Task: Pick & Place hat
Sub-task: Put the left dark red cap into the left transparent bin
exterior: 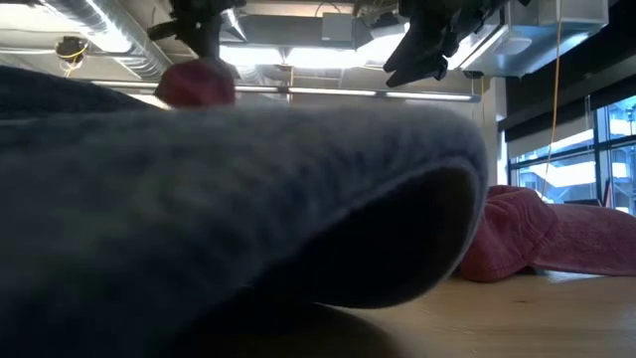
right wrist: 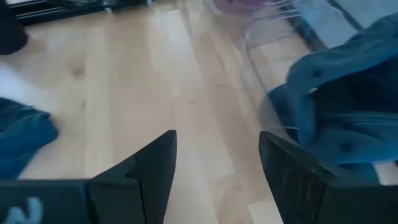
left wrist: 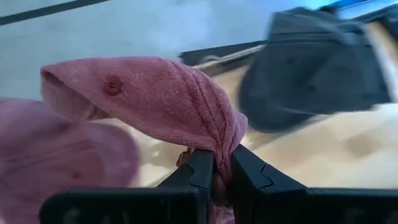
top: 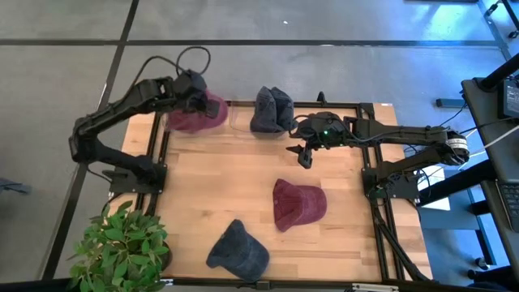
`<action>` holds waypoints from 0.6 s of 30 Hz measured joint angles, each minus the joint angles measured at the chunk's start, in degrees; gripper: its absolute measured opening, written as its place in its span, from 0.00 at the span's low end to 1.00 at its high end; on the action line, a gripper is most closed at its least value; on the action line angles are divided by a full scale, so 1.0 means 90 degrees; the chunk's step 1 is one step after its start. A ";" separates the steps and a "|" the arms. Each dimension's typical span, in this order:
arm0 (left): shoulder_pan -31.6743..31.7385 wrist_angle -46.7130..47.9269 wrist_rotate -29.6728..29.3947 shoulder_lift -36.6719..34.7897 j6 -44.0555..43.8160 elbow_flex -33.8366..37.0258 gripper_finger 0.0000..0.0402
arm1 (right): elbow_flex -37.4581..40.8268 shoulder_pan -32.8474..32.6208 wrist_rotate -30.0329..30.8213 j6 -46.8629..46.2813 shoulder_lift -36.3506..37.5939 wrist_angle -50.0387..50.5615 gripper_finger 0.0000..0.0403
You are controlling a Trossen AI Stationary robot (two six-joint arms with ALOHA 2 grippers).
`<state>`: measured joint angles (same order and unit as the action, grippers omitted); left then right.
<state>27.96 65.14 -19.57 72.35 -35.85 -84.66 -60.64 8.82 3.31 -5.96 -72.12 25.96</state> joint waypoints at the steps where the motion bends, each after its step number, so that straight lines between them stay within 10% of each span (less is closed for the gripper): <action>1: 0.0136 0.0061 -0.0002 0.0015 0.0097 0.0000 0.05 | 0.0002 0.0000 0.0054 -0.0001 0.0001 0.0000 0.56; 18: 0.1241 0.1104 0.0109 0.0257 0.0860 -0.0005 0.05 | 0.0002 0.0000 0.0194 -0.0148 0.0000 -0.0007 0.56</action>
<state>39.13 75.07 -18.59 74.66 -28.11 -84.71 -60.63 8.82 5.06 -7.29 -72.12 25.89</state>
